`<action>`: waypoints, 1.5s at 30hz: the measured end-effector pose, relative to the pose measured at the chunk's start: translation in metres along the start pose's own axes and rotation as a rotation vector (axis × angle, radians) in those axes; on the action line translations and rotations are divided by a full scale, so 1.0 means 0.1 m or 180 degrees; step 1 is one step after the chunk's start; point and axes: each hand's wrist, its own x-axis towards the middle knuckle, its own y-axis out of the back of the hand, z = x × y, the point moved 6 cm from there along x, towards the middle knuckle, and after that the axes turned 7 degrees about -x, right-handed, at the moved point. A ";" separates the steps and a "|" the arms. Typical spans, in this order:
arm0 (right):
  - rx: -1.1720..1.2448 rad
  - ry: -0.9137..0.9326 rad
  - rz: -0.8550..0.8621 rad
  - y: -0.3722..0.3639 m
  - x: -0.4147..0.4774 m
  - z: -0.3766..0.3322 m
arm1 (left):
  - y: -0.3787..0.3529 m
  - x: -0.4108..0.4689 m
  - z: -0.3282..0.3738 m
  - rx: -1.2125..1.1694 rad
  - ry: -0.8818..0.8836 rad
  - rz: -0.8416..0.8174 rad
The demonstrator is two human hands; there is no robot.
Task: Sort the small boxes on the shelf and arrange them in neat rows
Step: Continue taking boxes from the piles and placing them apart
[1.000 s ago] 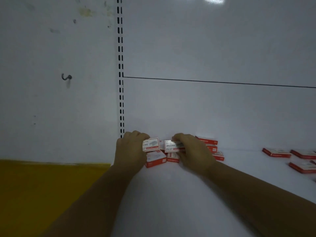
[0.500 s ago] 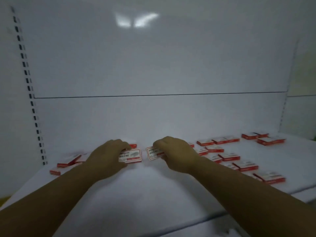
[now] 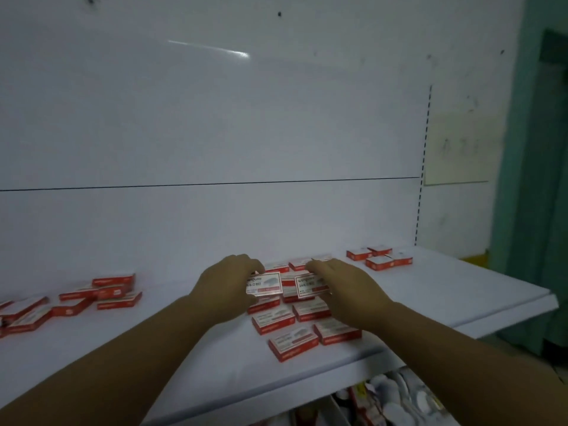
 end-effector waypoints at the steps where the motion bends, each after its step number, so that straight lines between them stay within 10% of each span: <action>1: 0.0009 -0.0008 -0.0015 -0.05 0.01 0.09 | -0.06 0.08 0.02 -0.0013 0.0010 -0.0018; 23: 0.0024 -0.0089 -0.1015 -0.93 0.72 1.74 | -1.37 1.64 0.11 0.0266 0.0449 -0.0584; 45: 0.0596 0.0911 -0.1244 -1.04 1.19 0.97 | -0.66 0.76 -0.36 0.0748 0.1483 -0.0777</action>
